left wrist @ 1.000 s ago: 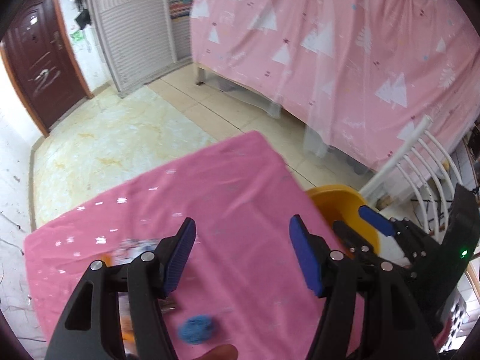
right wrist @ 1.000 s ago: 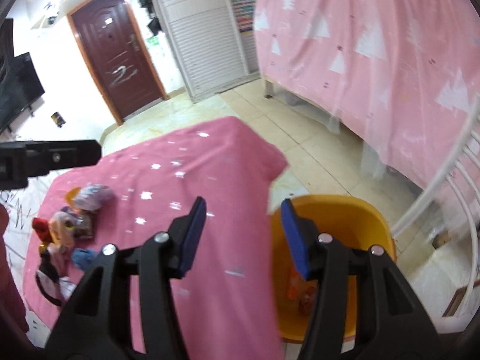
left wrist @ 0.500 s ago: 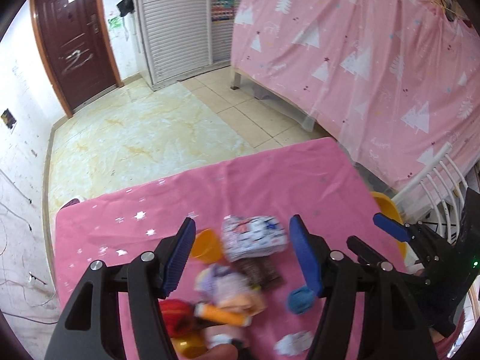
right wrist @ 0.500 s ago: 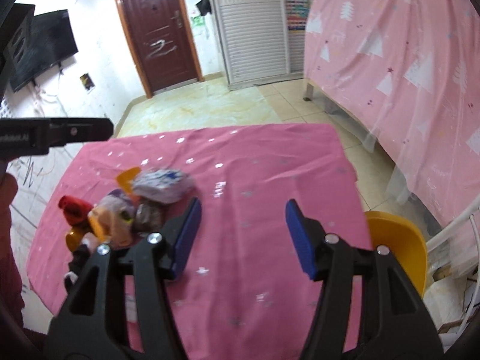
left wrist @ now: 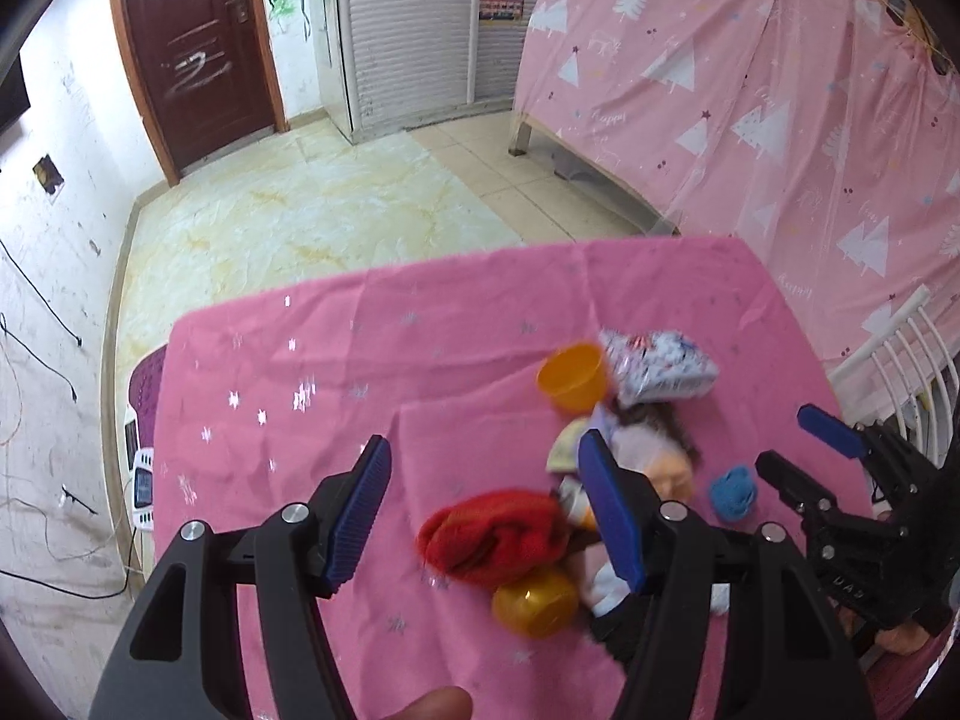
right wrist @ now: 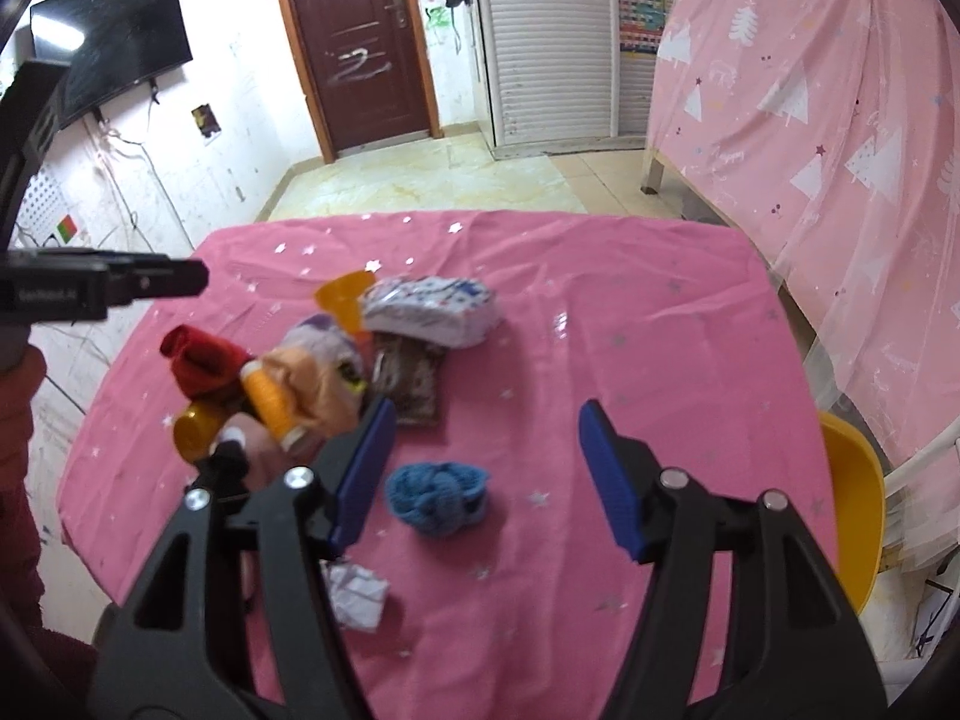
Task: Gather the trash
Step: 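Grasp the red knit cloth with the left tool while the right tool grasps the blue yarn ball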
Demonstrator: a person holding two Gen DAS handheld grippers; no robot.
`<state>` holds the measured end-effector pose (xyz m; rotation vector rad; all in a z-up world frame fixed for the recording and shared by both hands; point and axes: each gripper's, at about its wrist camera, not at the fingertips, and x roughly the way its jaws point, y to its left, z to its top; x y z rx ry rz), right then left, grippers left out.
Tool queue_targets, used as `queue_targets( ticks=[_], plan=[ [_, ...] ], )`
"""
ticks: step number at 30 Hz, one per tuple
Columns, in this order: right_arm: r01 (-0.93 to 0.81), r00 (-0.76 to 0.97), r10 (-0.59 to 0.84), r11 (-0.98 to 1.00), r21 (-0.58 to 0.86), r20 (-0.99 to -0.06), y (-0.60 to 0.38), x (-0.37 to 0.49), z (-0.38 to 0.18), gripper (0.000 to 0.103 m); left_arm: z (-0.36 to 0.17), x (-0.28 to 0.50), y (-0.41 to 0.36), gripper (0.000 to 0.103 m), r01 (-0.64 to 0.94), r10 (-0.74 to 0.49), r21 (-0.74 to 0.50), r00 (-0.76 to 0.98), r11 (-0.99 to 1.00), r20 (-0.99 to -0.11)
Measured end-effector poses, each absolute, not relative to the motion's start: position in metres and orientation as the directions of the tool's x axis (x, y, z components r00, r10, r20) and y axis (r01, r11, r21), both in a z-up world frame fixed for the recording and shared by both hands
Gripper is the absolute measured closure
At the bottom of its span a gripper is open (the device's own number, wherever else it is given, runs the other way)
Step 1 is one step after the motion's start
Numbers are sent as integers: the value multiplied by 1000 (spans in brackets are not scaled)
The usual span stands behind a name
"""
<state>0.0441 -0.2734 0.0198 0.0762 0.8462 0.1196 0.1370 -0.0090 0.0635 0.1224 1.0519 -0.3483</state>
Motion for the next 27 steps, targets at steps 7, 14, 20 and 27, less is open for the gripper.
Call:
queue_targets(
  ticks=[7, 14, 20, 27],
  plan=[
    [-83, 639, 134, 991, 105, -757, -263, 37, 13, 42, 38, 123, -8, 44, 345, -244, -99, 406, 933, -881],
    [-93, 615, 135, 991, 98, -777, -258, 38, 4, 41, 25, 121, -2, 60, 324, -259, -132, 391, 937, -883],
    [-90, 599, 135, 991, 101, -789, -258, 44, -6, 40, 21, 121, 3, 88, 307, -260, -140, 396, 941, -881],
    [-85, 590, 115, 993, 80, -799, -256, 48, -14, 37, 39, 124, 14, 91, 272, -251, -138, 446, 952, -859]
  ],
)
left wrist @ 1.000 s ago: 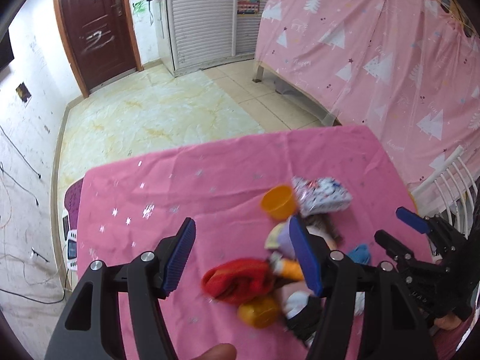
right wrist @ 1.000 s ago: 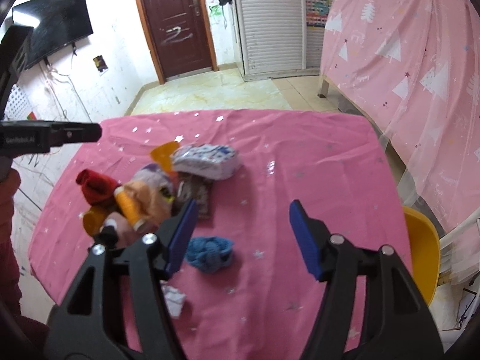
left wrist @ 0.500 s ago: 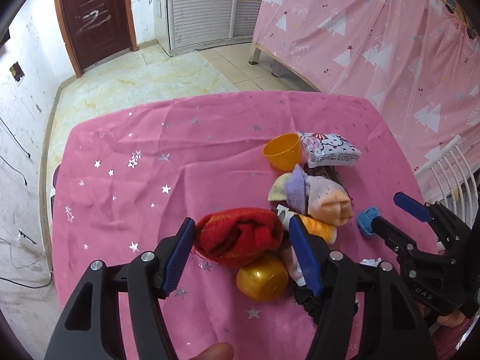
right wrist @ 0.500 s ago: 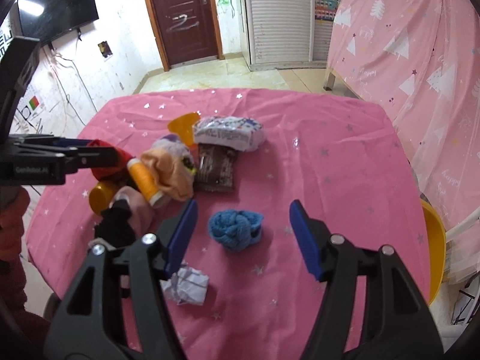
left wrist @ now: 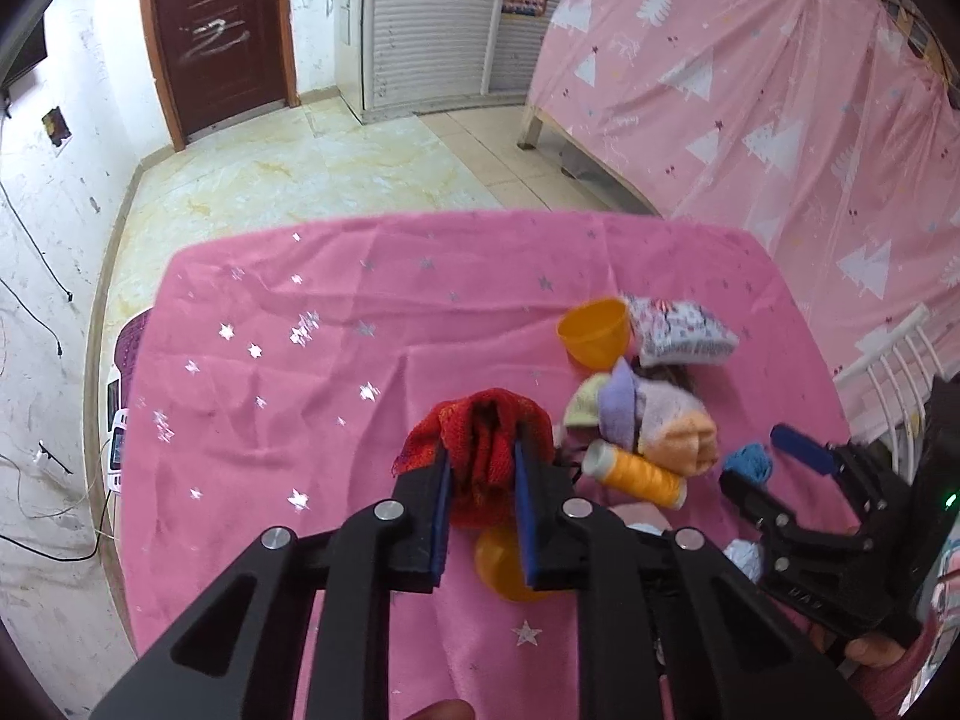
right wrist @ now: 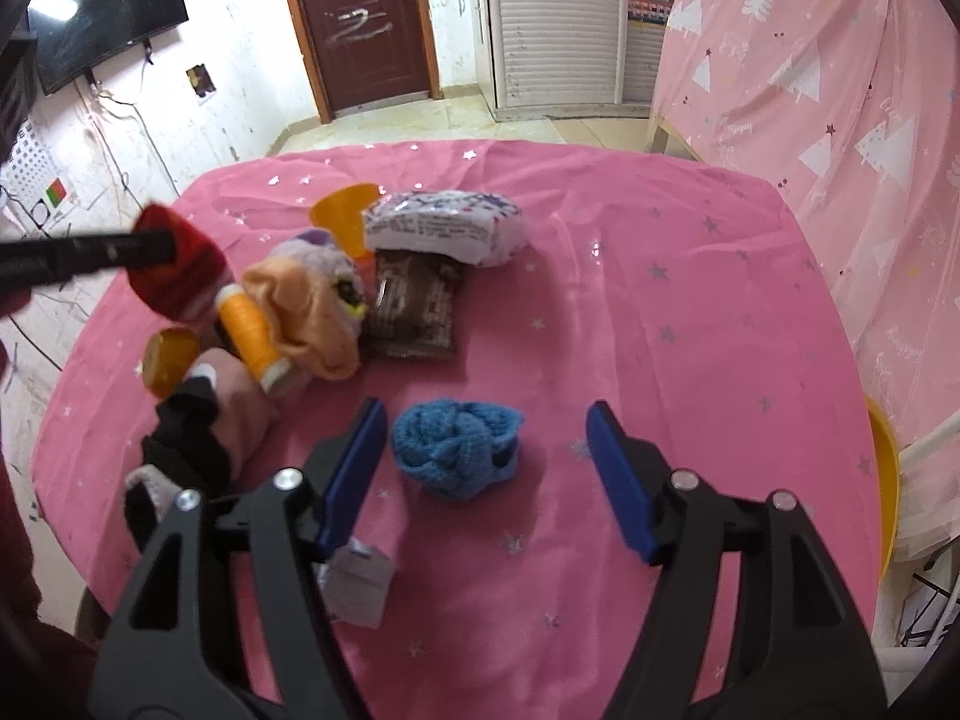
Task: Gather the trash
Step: 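Grasp the red knit cloth with the left tool while the right tool grasps the blue yarn ball, then carry both items over the yellow bin and open both tools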
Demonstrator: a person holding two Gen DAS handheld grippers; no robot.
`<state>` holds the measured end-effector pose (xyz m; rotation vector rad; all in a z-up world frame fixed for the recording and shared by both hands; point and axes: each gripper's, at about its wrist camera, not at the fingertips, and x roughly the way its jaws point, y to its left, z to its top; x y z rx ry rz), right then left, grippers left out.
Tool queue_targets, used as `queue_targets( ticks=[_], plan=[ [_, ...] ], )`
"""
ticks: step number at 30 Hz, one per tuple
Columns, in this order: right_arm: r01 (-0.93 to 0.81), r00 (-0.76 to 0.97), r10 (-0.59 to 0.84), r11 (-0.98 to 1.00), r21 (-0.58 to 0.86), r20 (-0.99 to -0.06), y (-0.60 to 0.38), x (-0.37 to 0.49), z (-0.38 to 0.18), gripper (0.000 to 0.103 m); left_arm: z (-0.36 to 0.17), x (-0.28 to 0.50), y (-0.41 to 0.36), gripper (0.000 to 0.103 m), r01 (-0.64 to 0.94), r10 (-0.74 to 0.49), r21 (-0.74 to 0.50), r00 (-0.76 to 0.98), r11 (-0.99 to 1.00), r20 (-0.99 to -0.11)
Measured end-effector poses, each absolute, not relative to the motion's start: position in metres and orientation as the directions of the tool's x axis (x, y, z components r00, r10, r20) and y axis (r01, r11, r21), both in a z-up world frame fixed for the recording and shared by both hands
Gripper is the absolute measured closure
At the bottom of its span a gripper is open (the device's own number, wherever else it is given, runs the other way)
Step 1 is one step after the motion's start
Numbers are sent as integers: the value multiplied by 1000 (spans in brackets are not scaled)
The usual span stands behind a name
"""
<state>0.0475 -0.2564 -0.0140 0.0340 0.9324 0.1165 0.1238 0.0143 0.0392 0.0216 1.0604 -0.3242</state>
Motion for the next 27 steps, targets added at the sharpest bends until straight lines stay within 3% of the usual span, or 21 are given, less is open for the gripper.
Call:
queue_targets(
  ticks=[3, 8, 16, 27],
  plan=[
    [-94, 587, 102, 994, 58, -803, -254, 48, -17, 46, 51, 126, 16, 91, 263, -257, -146, 462, 954, -849],
    [-98, 590, 96, 994, 47, -802, -254, 46, -18, 73, 65, 129, 15, 91, 261, -268, -156, 476, 953, -838],
    [-56, 633, 94, 996, 75, -769, -277, 42, -7, 74, 84, 124, -13, 91, 304, -289, -151, 486, 941, -825],
    [83, 683, 15, 992, 97, -730, -360, 28, 7, 74, 100, 111, -109, 91, 432, -347, -137, 455, 891, -820]
  ],
)
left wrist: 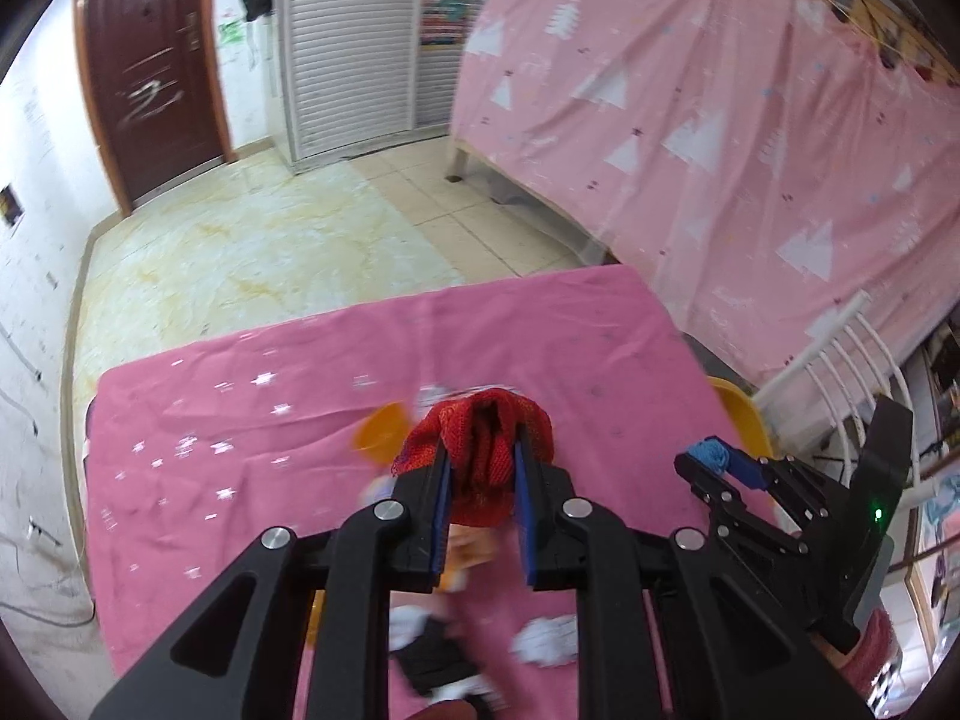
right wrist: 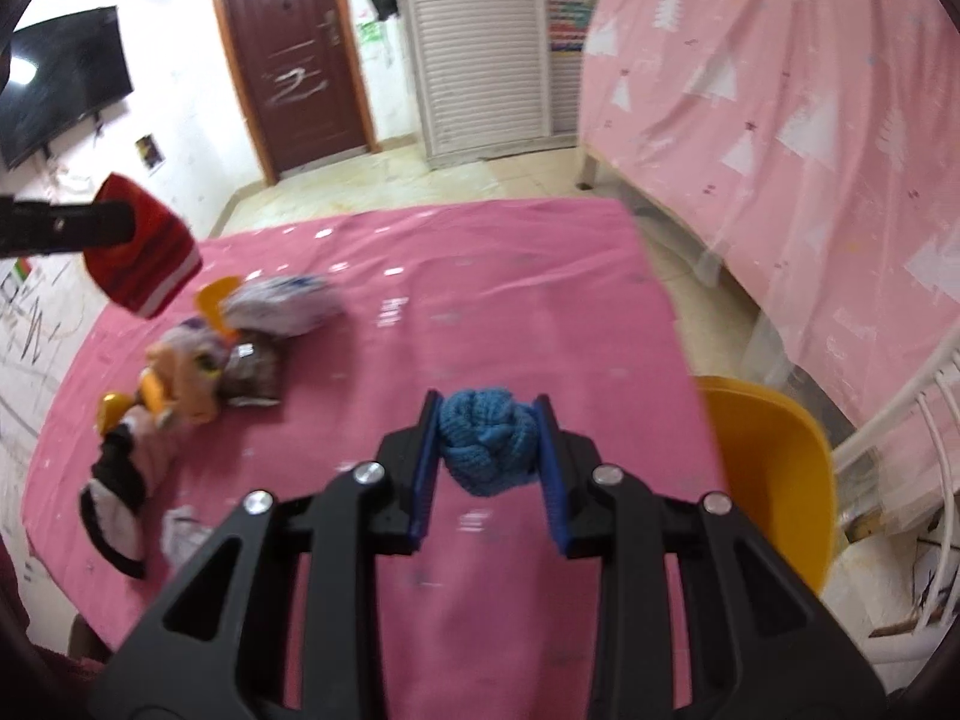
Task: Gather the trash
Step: 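Carry both items over the yellow bin and open both tools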
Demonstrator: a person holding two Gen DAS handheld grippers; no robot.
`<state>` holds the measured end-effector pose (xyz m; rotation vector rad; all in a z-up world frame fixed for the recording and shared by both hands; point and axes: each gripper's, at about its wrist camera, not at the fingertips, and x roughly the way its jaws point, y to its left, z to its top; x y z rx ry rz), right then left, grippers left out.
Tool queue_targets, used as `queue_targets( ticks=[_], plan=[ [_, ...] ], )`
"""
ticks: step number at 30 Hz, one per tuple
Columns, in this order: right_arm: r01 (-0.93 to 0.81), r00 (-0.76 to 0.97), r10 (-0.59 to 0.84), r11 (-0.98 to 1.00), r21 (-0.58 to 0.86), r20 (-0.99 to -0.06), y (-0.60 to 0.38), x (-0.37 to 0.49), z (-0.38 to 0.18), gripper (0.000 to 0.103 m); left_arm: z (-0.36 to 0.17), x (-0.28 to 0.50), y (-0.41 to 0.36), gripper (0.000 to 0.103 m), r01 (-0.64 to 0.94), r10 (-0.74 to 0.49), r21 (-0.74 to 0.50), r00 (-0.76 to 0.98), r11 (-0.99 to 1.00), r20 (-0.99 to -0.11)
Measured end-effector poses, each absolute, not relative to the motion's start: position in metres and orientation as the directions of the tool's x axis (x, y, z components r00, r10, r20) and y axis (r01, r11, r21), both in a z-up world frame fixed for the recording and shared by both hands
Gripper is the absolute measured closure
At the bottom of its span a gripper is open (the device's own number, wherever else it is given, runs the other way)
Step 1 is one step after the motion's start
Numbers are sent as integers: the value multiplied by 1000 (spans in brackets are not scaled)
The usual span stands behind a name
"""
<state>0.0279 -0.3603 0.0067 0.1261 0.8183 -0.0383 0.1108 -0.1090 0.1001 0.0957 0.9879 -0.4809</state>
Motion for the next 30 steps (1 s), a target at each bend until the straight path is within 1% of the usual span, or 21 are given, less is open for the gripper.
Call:
queue_targets(
  ticks=[9, 14, 23, 30],
  plan=[
    [219, 679, -64, 968, 119, -732, -449, 8, -7, 74, 97, 92, -213, 91, 549, -392, -131, 391, 826, -833],
    [265, 671, -78, 954, 141, -738, -485, -1, -21, 74, 90, 86, -271, 91, 593, -403, -136, 345, 794, -847],
    [327, 637, -60, 924, 199, -768, -524, -8, -55, 74, 65, 79, -351, 91, 630, -413, -170, 261, 758, -873],
    [348, 599, -22, 907, 236, -800, -536, -5, -83, 74, 41, 77, -384, 91, 629, -386, -166, 230, 759, -893]
  ],
)
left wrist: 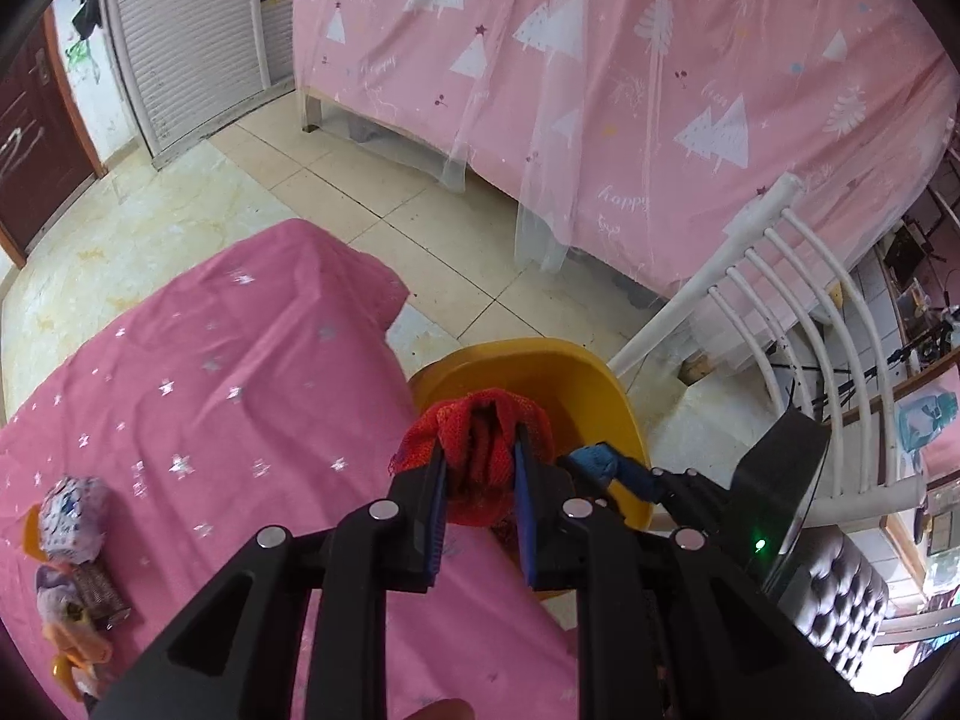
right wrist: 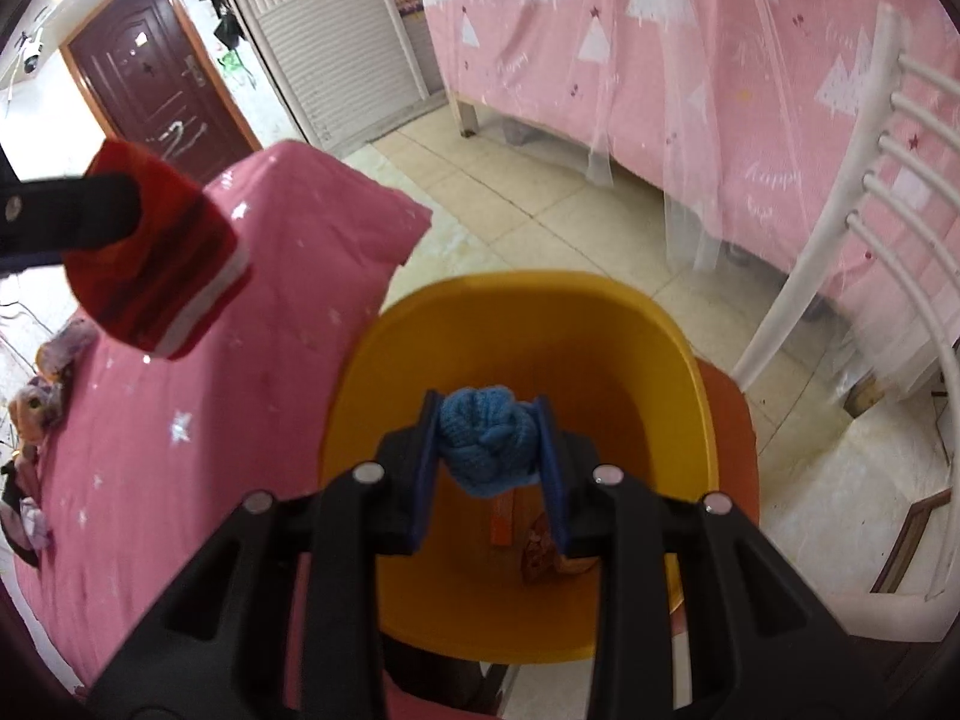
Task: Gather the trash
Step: 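Carry both items over the yellow bin and open both tools, then move both tools back over the table items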
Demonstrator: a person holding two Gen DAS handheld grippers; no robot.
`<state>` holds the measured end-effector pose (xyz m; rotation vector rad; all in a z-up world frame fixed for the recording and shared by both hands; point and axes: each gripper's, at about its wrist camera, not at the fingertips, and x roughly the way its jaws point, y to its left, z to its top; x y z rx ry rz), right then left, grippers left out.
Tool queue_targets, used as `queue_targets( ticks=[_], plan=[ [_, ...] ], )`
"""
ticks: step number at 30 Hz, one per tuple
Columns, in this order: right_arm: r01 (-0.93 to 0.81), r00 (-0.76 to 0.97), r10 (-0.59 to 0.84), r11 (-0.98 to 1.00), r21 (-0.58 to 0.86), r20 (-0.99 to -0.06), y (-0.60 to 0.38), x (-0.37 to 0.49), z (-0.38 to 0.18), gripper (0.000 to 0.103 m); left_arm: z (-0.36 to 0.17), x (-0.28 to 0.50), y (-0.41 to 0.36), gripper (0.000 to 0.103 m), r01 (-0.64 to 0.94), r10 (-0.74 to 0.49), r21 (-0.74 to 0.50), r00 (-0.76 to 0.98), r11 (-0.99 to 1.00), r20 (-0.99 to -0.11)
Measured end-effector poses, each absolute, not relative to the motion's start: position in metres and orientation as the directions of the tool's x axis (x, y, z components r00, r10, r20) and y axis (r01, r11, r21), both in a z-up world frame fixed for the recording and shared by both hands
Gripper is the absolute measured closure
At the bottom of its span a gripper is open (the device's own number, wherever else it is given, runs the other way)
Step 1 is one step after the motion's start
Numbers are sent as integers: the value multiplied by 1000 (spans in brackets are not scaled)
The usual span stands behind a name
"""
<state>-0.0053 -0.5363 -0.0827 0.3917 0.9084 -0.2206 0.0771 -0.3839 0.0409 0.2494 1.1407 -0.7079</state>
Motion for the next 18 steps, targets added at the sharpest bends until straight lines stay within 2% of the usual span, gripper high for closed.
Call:
queue_targets(
  ticks=[7, 12, 14, 16, 18],
  plan=[
    [354, 585, 8, 897, 264, -811, -545, -4, -90, 71, 27, 74, -410, 90, 645, -366, -156, 205, 748, -908],
    [358, 585, 15, 892, 275, -811, -547, -5, -91, 67, 24, 75, -415, 67, 644, -351, -144, 205, 751, -914],
    [359, 586, 16, 891, 277, -811, -546, -4, -90, 52, 25, 77, -415, 53, 639, -353, -147, 207, 755, -913],
    [356, 590, 29, 888, 292, -807, -546, -4, -89, 48, 26, 78, -413, 47, 631, -346, -139, 218, 764, -912],
    [355, 592, 28, 888, 292, -806, -544, -5, -88, 48, 26, 79, -412, 46, 622, -339, -130, 229, 772, -913]
  ],
)
